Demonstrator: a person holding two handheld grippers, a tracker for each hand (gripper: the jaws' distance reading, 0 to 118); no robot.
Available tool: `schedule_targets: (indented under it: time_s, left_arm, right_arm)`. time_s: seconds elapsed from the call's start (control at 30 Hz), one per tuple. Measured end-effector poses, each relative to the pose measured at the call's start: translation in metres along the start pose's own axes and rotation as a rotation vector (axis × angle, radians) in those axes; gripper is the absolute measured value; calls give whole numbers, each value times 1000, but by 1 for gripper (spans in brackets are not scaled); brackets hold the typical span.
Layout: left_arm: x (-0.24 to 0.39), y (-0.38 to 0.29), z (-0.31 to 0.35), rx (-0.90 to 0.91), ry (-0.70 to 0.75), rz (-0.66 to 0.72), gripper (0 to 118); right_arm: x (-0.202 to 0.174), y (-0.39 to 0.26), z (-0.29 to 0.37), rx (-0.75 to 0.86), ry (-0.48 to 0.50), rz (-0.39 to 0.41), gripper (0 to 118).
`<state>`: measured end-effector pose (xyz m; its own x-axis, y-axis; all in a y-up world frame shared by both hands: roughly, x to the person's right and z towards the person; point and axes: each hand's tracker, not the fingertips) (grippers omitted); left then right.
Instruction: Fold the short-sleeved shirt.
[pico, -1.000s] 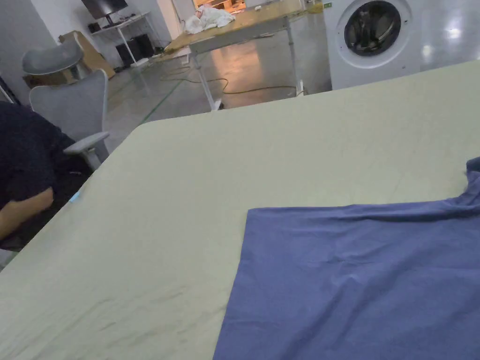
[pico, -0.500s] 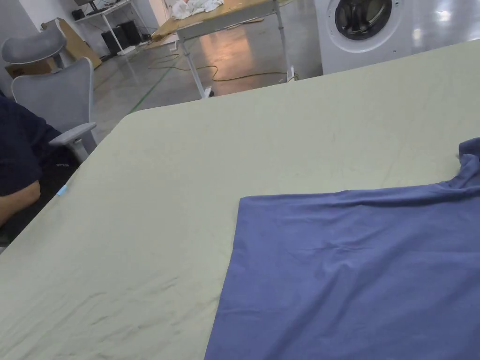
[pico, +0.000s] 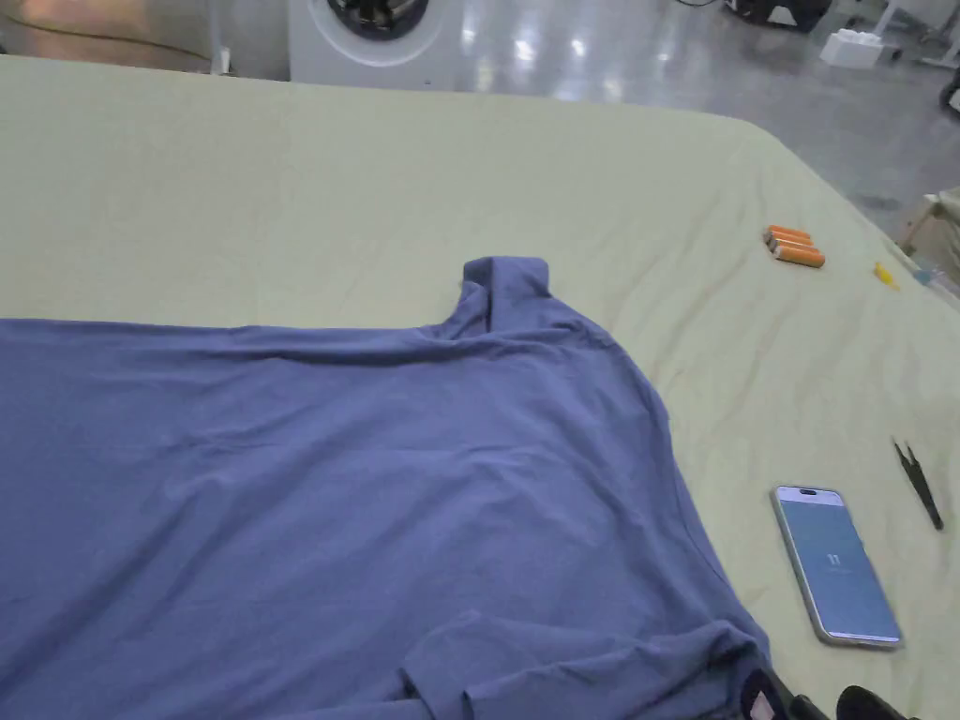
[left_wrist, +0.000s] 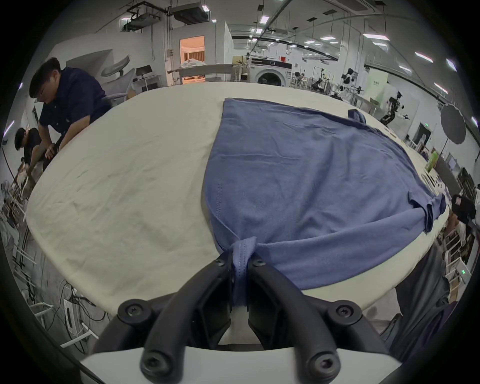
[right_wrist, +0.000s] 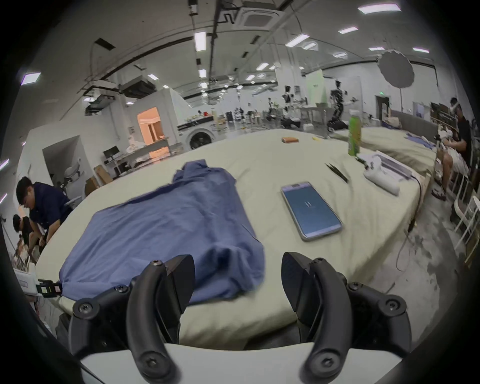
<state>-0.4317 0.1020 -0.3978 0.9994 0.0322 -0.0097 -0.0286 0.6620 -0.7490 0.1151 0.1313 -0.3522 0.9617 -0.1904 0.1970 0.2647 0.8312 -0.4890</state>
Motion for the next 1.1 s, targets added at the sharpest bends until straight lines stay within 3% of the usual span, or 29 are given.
schedule_targets:
  time_s: [0.1, 0.3, 0.33, 0.43, 0.7, 0.87, 1.03, 1.1]
  left_arm:
    - [4, 2, 4, 8, -4, 26, 8]
    - [9, 8, 8, 5, -10, 33, 8]
    - [9, 8, 9, 8, -10, 39, 8]
    - [7, 9, 12, 26, -25, 86, 8]
    - [-6, 16, 30, 94, -21, 150, 6]
    - [-4, 72, 48, 251, -121, 109, 6]
    - [-16, 145, -12, 260, -122, 73, 6]
    - [-21, 171, -44, 226, -136, 98, 6]
  right_arm:
    - [8, -13, -15, -71, 0, 23, 72]
    - [8, -15, -45, -84, 60, -5, 63]
    - [8, -14, -51, -86, 57, -5, 57]
    - [13, -16, -62, -97, 68, -18, 10]
    - [15, -10, -48, -51, 110, -4, 7]
    - [6, 32, -62, 5, 136, 12, 7]
    - [-12, 85, -132, -22, 101, 7, 7]
    - [-23, 104, -166, -98, 87, -44, 7]
